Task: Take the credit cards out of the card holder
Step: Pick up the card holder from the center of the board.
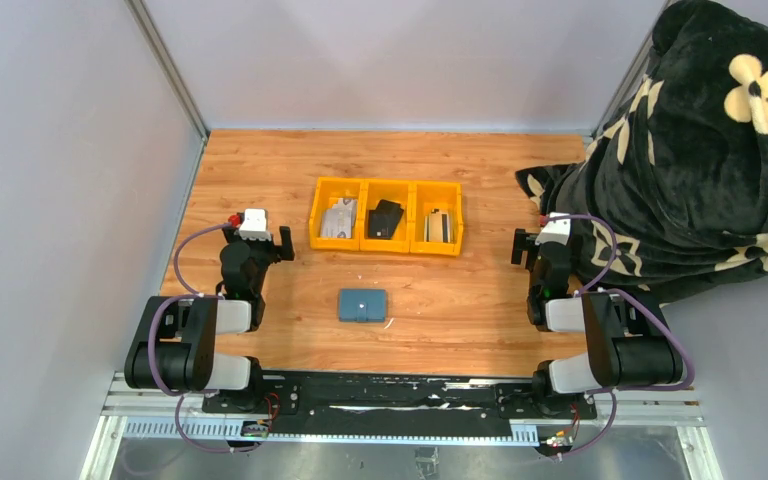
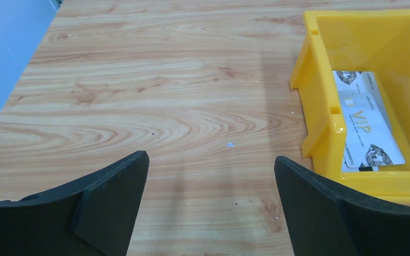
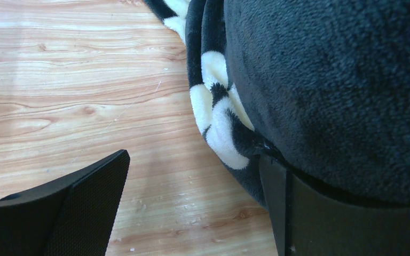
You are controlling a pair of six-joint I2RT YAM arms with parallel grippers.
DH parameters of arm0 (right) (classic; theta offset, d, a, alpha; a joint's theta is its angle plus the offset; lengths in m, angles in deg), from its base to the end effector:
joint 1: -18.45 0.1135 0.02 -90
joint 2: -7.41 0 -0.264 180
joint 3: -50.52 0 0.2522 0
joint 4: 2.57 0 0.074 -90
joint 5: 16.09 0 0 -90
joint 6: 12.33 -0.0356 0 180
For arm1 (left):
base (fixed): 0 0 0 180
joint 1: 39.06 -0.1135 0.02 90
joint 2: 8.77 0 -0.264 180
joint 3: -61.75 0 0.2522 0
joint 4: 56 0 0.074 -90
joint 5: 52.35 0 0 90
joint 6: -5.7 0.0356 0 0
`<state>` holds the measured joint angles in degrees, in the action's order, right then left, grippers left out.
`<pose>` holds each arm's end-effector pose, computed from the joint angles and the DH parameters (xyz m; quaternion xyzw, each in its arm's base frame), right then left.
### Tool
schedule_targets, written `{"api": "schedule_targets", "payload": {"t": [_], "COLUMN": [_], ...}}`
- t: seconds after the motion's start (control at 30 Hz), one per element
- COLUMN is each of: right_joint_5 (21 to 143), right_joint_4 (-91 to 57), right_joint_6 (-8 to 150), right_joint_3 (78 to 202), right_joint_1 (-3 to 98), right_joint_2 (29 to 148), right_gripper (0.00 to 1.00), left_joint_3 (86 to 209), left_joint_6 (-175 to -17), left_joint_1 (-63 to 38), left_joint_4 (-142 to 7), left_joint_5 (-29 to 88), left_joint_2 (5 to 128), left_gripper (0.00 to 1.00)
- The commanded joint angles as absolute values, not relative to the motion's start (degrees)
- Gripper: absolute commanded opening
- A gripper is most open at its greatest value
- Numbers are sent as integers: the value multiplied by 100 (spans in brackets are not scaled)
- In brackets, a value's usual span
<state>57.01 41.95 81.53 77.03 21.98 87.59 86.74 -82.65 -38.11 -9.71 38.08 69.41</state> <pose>0.2313 0.0039 0.1533 0.0466 0.7576 -0.1137 0.6411 0.2258 -0.0035 0.1568 0.0145 0.7482 0.0069 0.6632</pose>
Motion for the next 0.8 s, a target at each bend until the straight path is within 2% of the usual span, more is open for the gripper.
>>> {"api": "schedule_targets", "payload": {"t": [0.0,0.37,0.5,0.67,0.77], "right_joint_5": [5701,5681,5466,4954,5766], "right_joint_4": [4218,4204,4217,1660,691], "right_joint_6": [8087,8076,8159,7468,7512], "right_joint_3": [7675,7683,7605,8354,8813], "right_joint_1": [2135,2135,2201,2223,2228], "right_joint_2": [8708,8727,8229,6739,6199], "right_gripper": [95,95,96,96,96], "left_joint_3": [8687,8685,9263,10021,10763], "left_joint_6": [-8246,-8213,-8258,-8088,-8165], "left_joint_1": [-3792,-3799,-3834,-3863,-3888], "left_joint_4": [-864,-868,-2542,-4556,-6273], "left_joint_5": [3888,3807,3883,3805,3410], "left_joint_2": [6980,6889,6143,5194,4638], "left_gripper": [100,100,100,100,100]}}
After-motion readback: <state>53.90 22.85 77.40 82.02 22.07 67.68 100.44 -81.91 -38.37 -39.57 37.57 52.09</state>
